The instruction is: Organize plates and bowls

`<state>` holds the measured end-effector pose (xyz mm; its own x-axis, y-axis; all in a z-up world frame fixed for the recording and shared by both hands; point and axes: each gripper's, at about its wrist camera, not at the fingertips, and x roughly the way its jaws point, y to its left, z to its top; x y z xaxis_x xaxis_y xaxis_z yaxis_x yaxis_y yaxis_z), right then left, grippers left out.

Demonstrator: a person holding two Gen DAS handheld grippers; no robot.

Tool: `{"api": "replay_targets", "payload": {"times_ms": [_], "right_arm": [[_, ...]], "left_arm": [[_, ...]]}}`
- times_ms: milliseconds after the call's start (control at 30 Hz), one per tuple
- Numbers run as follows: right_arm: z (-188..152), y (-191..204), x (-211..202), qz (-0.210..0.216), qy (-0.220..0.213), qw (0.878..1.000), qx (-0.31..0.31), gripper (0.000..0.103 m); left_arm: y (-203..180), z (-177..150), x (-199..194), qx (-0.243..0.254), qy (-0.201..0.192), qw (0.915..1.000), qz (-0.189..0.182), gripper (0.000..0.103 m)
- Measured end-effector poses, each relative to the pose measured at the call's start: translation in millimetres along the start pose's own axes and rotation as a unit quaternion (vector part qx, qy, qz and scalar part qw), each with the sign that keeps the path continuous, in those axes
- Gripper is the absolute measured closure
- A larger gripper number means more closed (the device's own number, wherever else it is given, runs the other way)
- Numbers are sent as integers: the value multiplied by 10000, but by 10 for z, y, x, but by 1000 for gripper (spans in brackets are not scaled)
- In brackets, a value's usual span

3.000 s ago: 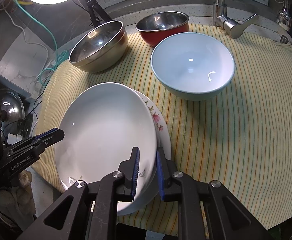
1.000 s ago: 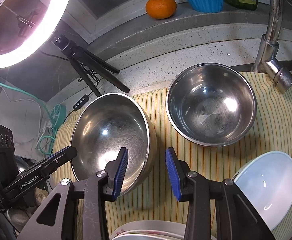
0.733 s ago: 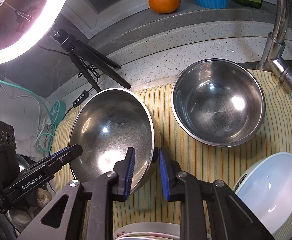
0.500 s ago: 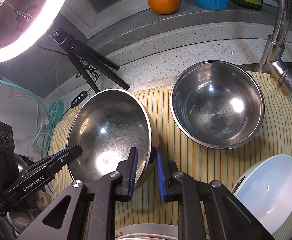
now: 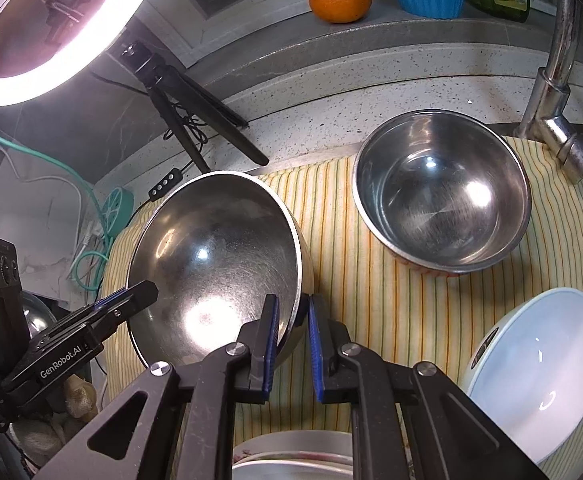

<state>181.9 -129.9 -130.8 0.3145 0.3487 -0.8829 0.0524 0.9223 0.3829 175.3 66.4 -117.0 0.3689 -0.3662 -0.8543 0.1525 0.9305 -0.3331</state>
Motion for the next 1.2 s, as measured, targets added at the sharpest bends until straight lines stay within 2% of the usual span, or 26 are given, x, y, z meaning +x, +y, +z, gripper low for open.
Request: {"api": "replay_targets", "payload": {"times_ms": [800,1200], "right_arm": [[-643,577,-240,423,199,9960,-767,90],[-1074,844,-128,578,555,9900,-1165,89]], "left_arm": [[295,-780,-676,-606,-344,9971,306,88],[504,-1271,-906,-925,-291,9937,567,88]]}}
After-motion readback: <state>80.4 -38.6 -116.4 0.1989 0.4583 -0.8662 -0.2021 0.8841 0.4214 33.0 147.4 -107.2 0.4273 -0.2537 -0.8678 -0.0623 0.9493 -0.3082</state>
